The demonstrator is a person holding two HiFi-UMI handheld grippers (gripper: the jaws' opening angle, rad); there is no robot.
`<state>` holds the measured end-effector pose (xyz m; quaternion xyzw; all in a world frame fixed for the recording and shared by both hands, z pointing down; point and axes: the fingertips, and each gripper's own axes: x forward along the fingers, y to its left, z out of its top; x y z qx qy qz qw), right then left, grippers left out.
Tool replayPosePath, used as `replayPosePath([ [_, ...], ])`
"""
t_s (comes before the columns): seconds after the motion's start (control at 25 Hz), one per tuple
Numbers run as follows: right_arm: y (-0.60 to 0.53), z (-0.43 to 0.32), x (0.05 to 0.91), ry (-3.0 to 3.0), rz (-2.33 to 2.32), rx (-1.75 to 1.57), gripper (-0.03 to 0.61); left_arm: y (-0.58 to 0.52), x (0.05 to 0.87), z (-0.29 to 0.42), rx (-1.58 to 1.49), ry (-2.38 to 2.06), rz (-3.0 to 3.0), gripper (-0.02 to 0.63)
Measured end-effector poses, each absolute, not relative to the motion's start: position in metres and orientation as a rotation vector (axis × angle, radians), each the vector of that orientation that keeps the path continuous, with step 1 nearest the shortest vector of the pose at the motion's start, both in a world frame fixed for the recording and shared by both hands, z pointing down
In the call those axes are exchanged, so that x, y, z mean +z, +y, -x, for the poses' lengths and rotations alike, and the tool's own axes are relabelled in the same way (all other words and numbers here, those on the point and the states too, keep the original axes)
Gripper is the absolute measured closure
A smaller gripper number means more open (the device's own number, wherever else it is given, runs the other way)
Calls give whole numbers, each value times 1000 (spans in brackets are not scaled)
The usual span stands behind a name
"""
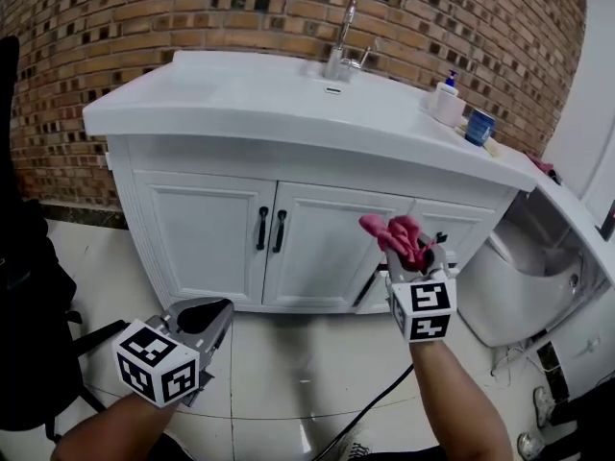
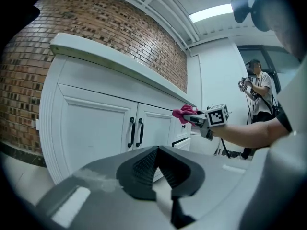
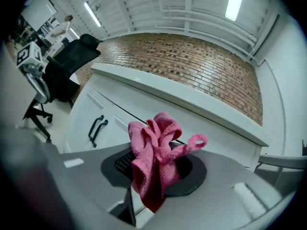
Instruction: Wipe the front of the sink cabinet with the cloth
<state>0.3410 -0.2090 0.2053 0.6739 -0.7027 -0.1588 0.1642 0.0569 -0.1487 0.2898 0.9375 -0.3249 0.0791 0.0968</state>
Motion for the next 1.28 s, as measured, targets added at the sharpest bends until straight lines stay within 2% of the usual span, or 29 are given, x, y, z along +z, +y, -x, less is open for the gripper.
replayPosePath([
  [0.4,-267,-360,170,-2116,-2126,-495,448,-153,302,-60,277,-944,-2758,609],
  [0.84,-278,-354,180,-2144,-2229,-736,443,-156,318,-71,363,-946,-2741,609],
  [1.28,-283,-345,229,-2124,-2156,-732,443,-157,325,-74,387,-929,-2732,609],
])
